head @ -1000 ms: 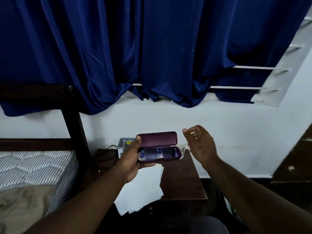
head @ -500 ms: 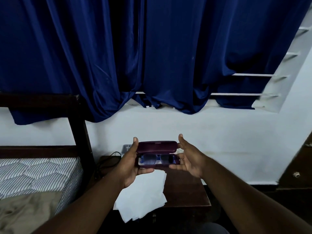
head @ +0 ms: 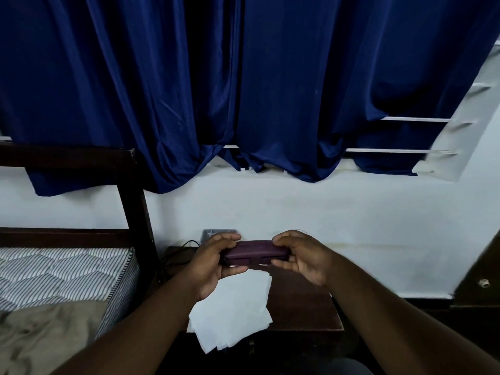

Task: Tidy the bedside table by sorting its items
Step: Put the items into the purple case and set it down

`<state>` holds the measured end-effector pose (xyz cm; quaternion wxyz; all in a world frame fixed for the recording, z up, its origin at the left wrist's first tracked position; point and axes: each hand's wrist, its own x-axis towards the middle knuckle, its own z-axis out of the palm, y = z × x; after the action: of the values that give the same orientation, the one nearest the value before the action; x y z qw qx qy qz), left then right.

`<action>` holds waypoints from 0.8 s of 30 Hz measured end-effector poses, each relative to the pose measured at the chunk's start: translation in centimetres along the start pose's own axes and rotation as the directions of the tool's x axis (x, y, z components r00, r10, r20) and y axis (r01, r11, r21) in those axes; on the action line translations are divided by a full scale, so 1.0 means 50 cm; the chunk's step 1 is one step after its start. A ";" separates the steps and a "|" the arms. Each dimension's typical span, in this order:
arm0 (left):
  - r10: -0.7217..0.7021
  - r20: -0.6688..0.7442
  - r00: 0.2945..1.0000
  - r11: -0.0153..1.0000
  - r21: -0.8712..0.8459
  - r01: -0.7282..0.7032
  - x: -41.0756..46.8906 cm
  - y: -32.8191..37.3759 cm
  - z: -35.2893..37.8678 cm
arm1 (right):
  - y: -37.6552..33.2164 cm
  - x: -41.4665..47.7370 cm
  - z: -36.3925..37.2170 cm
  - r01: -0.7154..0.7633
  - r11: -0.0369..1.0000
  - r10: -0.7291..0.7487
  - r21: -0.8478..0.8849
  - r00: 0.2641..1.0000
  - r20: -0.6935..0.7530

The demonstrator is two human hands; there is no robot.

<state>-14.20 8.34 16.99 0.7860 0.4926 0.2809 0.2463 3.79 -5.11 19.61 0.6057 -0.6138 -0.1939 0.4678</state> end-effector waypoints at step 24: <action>0.099 -0.128 0.987 0.994 -0.042 -0.106 0.023 -0.018 -0.159 | 0.051 0.115 0.128 0.008 1.000 -0.008 -0.002 0.996 0.092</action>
<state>-18.75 13.80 13.10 0.7647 0.4708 0.2981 0.3236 0.58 2.62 16.39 0.5972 -0.5917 -0.2246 0.4928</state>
